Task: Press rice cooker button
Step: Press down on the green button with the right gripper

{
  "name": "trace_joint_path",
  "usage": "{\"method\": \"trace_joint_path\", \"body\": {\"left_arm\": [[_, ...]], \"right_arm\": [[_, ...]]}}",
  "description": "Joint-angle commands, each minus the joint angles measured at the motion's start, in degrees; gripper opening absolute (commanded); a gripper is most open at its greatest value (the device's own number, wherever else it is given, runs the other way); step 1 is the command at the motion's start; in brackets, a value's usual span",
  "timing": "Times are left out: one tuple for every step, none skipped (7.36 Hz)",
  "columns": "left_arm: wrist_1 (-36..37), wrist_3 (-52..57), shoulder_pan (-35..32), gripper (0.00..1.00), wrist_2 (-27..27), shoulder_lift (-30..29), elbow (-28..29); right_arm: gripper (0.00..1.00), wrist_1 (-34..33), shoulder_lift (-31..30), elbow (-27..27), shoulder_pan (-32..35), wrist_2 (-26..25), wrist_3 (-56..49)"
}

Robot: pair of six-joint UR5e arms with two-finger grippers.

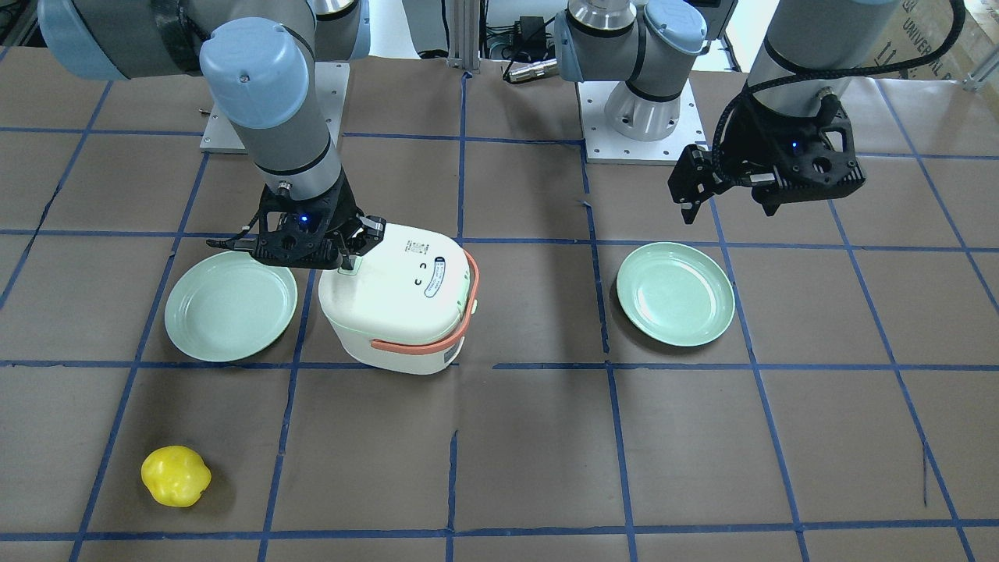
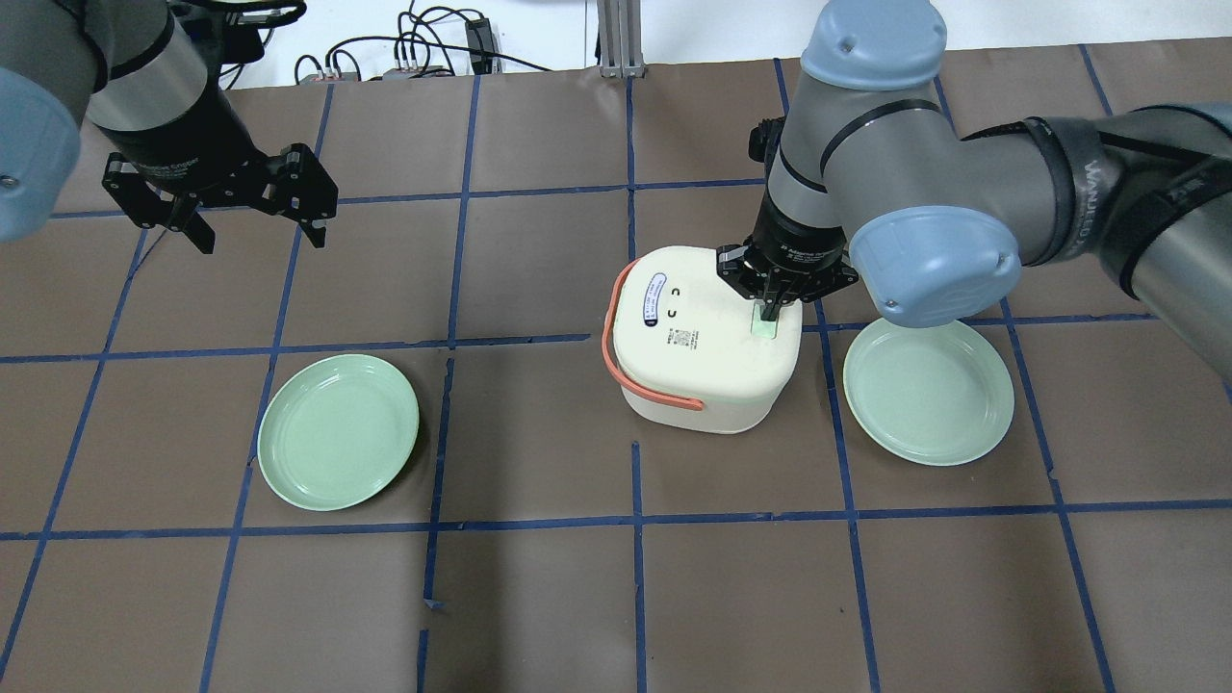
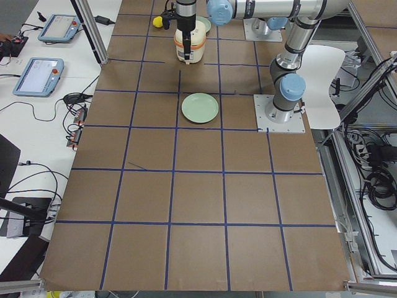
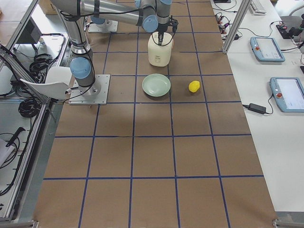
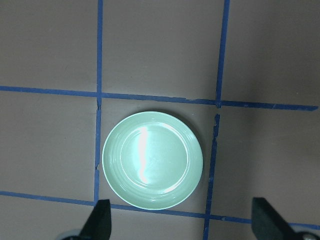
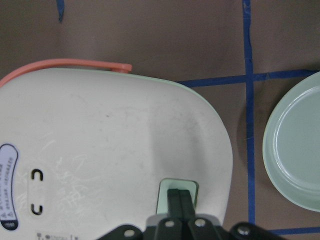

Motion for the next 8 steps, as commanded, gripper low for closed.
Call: {"method": "trace_joint_path", "body": {"left_arm": [[0.0,0.0,0.0,1.00,0.0,0.0,0.0],[0.0,0.0,0.0,1.00,0.0,0.0,0.0],[0.0,0.0,0.0,1.00,0.0,0.0,0.1],[0.0,0.0,0.0,1.00,0.0,0.0,0.0],[0.0,0.0,0.0,1.00,0.0,0.0,0.0],[0.0,0.0,0.0,1.00,0.0,0.0,0.0],[0.0,0.0,0.0,1.00,0.0,0.0,0.1],[0.0,0.0,0.0,1.00,0.0,0.0,0.0]], "right_arm": [[0.08,0.0,0.0,0.1,0.0,0.0,0.0],[0.08,0.0,0.0,0.1,0.0,0.1,0.1],[0.08,-0.6,0.0,0.3,0.0,0.1,0.1],[0.08,-0.6,0.1,0.4,0.0,0.2,0.3],[0.09,-0.7,0.1,-0.1,0.0,0.2,0.2],[0.14,-0.6,-0.7,-1.0,0.0,0.0,0.5],[0.19,2.3,-1.0,-4.0,-0.3,-0.2,0.2],[0.25,8.7,-0.5,-9.6,-0.9,-0.2,-0.3]]}}
